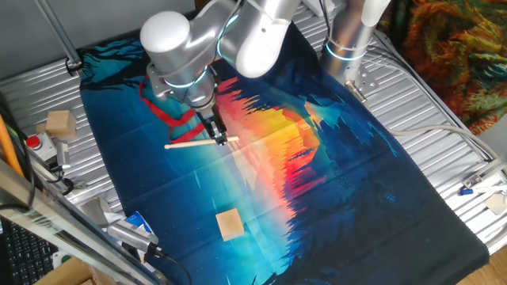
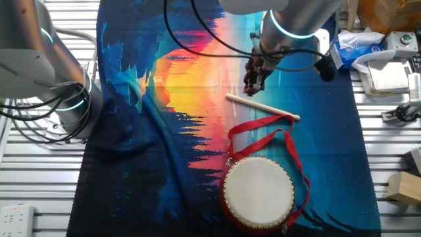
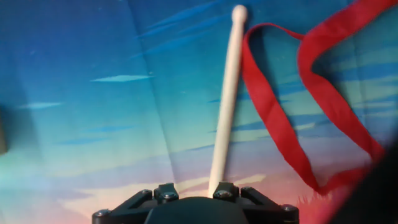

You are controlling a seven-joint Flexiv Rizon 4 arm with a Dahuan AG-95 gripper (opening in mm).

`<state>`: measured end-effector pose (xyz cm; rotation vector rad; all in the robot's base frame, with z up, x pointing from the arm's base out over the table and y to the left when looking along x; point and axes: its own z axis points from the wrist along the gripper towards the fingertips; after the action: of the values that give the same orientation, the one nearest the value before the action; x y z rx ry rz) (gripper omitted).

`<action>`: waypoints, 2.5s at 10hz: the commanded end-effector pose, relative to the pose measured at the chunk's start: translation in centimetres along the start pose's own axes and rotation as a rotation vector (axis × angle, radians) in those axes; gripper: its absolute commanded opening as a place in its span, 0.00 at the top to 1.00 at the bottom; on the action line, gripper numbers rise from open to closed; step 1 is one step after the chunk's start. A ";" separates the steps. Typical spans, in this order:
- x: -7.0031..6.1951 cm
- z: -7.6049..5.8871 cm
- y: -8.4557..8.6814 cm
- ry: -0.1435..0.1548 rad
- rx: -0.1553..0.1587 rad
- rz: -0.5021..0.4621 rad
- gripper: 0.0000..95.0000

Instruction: Play the drum

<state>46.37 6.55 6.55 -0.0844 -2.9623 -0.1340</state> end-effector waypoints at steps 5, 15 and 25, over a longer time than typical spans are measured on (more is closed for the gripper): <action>-0.1 -0.1 0.5 -0.114 0.048 -1.683 0.80; 0.4 -0.8 0.8 -0.170 0.306 -2.706 0.60; 2.3 0.7 0.1 -0.134 0.376 -2.944 0.60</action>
<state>44.93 6.96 6.71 3.1279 -0.9773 0.0485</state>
